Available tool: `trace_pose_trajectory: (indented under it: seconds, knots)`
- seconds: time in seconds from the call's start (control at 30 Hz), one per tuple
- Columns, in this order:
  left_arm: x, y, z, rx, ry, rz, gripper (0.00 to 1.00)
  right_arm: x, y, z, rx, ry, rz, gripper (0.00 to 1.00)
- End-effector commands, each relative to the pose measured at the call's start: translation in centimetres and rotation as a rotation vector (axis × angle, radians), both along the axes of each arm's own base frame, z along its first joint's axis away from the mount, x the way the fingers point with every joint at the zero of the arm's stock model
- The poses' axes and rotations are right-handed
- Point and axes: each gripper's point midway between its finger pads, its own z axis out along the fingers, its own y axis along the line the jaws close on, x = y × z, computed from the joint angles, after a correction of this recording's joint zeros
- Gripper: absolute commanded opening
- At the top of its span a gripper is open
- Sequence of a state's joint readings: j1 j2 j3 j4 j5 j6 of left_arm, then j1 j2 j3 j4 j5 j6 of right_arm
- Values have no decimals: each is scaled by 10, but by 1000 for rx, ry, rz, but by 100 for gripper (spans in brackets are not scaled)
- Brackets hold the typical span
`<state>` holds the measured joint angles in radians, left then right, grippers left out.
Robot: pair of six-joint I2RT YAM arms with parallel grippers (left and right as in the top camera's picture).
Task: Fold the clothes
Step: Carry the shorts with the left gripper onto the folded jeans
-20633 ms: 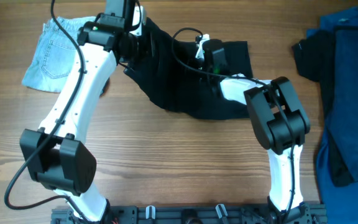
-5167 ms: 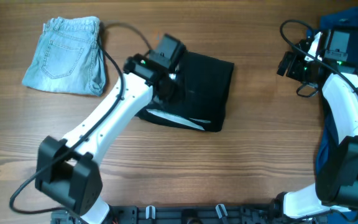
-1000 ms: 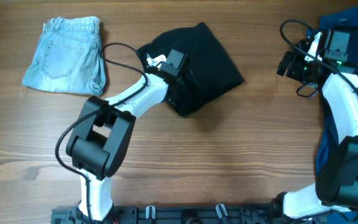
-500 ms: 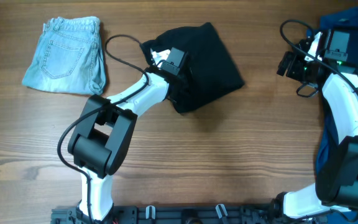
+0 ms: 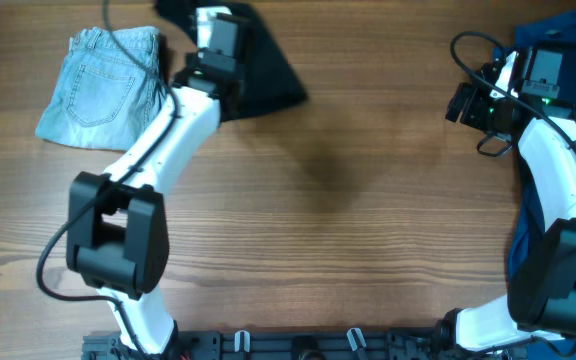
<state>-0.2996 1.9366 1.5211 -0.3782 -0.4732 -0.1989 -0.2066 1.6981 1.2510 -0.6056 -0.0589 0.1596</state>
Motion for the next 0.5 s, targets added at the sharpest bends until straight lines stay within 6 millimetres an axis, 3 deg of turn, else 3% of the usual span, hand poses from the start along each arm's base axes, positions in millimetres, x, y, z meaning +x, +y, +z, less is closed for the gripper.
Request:
trace_pose_trajectory:
  seconds: [0.0, 0.17, 0.33, 0.4, 0.47]
  knots:
    - [15, 48, 55, -23, -152, 111, 4, -1, -1, -6, 4, 15, -2, 100]
    - [43, 65, 74, -131, -238, -52, 4, -1, -1, -6, 4, 15, -2, 100]
    - [58, 101, 108, 33, -356, -88, 4, -1, -1, -6, 4, 15, -2, 100]
    - [58, 130, 121, 94, -398, -22, 4, -1, -1, -6, 4, 15, -2, 100]
    - [50, 178, 126, 139, -398, 88, 4, -1, -1, -6, 4, 15, -2, 100]
